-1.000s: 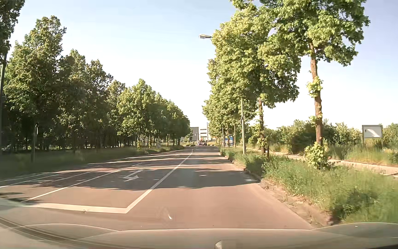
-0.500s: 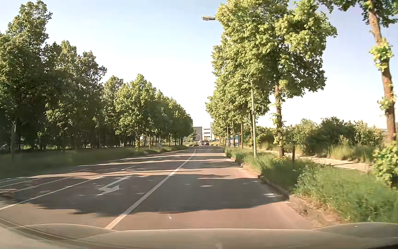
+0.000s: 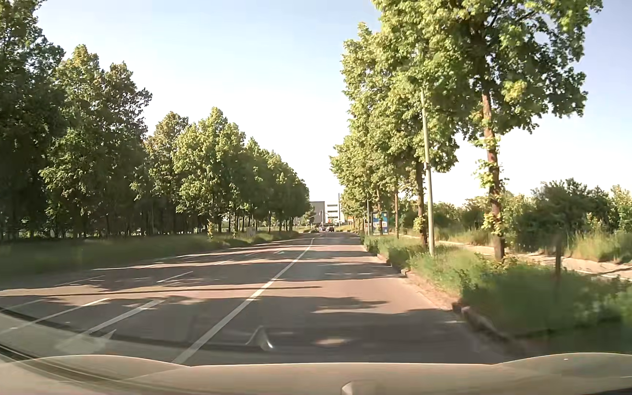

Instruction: Follow the waypoints while adhering to traffic rules and regulations

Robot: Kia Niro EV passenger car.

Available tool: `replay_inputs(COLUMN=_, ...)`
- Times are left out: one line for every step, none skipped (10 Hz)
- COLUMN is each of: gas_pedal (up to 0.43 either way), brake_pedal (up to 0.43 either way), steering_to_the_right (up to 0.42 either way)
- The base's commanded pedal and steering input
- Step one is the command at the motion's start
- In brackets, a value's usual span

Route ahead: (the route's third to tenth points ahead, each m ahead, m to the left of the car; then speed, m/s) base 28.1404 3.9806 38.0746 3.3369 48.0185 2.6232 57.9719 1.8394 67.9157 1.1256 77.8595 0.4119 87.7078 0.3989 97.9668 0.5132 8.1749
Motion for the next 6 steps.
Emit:
replay_inputs(gas_pedal=0.358, brake_pedal=0.0, steering_to_the_right=-0.002)
replay_inputs(gas_pedal=0.358, brake_pedal=0.0, steering_to_the_right=-0.004)
replay_inputs(gas_pedal=0.358, brake_pedal=0.0, steering_to_the_right=-0.004)
replay_inputs(gas_pedal=0.358, brake_pedal=0.0, steering_to_the_right=-0.005)
replay_inputs(gas_pedal=0.35, brake_pedal=0.0, steering_to_the_right=-0.005)
replay_inputs(gas_pedal=0.339, brake_pedal=0.0, steering_to_the_right=-0.004)
